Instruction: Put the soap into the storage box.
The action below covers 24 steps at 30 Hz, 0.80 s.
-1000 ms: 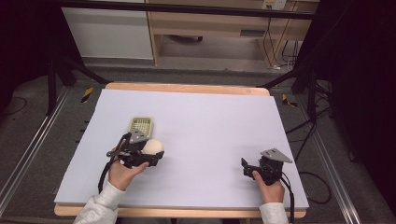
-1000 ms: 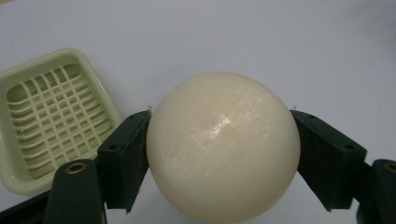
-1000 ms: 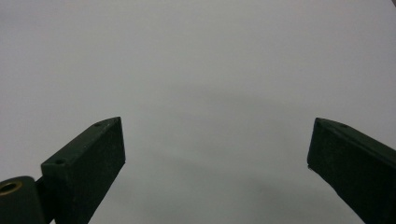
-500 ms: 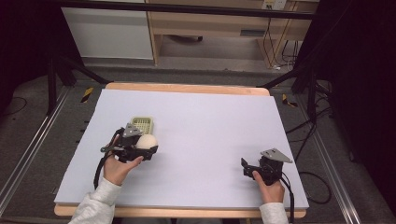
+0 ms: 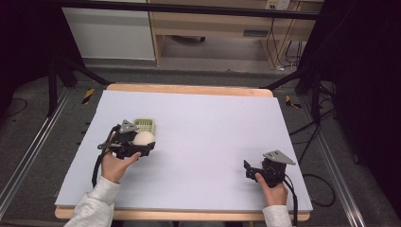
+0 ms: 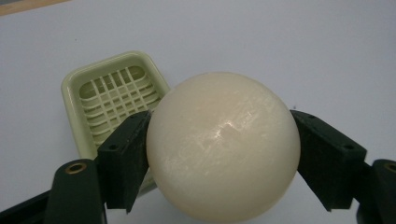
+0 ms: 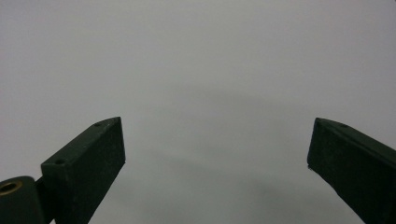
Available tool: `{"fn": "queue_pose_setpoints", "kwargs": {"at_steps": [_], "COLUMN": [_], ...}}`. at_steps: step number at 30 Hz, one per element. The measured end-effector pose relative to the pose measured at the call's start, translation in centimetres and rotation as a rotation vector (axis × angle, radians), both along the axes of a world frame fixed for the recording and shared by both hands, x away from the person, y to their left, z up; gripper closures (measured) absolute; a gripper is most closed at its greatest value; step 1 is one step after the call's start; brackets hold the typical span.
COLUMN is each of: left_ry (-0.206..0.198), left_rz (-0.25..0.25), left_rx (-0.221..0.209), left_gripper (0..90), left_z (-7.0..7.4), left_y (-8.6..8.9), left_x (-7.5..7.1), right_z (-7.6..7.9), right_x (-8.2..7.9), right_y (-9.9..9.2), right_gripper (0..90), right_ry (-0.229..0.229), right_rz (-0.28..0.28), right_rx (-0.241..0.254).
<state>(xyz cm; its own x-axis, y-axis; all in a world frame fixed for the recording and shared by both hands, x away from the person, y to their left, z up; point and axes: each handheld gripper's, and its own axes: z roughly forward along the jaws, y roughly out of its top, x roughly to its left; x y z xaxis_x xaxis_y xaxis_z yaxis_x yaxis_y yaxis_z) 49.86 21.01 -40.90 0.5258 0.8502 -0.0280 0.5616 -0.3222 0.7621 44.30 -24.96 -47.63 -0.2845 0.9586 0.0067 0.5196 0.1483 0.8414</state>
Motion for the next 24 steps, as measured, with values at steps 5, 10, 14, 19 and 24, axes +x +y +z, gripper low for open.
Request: {"fn": "queue_pose_setpoints", "kwargs": {"at_steps": [5,10,14,19,24], "left_ry": [0.005,0.011,0.002,-0.001,0.001], "left_rz": [0.002,0.006,0.018,0.03,0.042], "left_rx": [0.008,0.014,0.006,0.0,0.002], "left_gripper": [24.1,24.1,24.2,24.2,24.1], "left_z": [-0.1,-0.1,0.3,0.6,0.7], "left_y": [-0.1,0.1,0.3,0.5,0.5], "left_x": [0.4,0.8,1.2,2.1,2.8], "right_z": [0.0,0.0,0.0,0.0,-0.1], "right_x": [0.0,-0.1,0.0,0.0,0.0], "right_y": [0.0,0.0,-0.1,0.0,0.0], "right_gripper": [4.6,4.6,4.6,4.6,4.6], "right_ry": [0.0,0.0,0.001,0.001,0.002], "right_rz": [-0.003,-0.003,-0.001,-0.002,-0.001], "right_rx": [0.004,0.004,0.001,-0.002,0.001]}}
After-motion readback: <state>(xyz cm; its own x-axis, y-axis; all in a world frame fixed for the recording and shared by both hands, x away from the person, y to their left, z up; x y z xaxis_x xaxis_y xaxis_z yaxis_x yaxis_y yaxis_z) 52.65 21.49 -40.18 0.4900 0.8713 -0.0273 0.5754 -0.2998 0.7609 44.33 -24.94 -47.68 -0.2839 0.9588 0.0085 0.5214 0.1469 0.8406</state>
